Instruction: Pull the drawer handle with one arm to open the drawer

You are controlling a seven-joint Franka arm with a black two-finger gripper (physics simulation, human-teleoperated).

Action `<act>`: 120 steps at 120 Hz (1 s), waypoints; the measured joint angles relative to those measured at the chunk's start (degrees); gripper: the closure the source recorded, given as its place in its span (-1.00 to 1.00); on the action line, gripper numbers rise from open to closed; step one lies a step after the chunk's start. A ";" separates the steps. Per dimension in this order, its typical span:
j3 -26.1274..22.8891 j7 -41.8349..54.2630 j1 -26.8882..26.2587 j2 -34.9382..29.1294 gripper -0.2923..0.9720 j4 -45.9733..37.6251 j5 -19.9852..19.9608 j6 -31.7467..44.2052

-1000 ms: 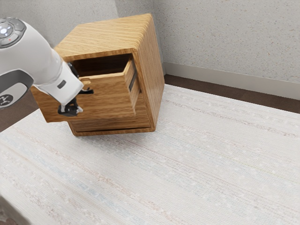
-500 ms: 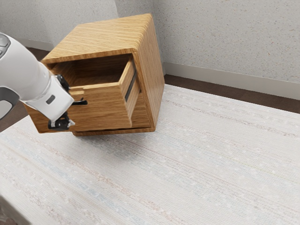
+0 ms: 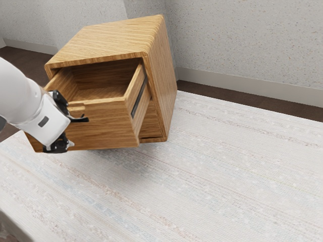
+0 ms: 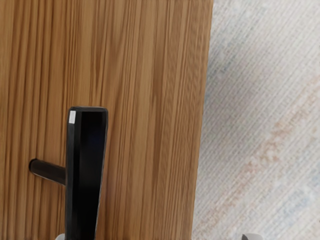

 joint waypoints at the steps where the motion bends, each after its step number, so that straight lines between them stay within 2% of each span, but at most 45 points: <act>1: -0.04 -0.01 0.04 -0.07 -0.09 -0.07 -0.04 0.01; 36: -3.50 -0.52 1.99 -1.46 -0.05 -2.22 -1.29 0.56; 58: -7.72 -0.80 5.66 -2.57 -0.01 -3.63 -2.99 0.67; 120: -9.49 -1.20 7.27 -3.61 -0.20 -3.87 -4.87 0.69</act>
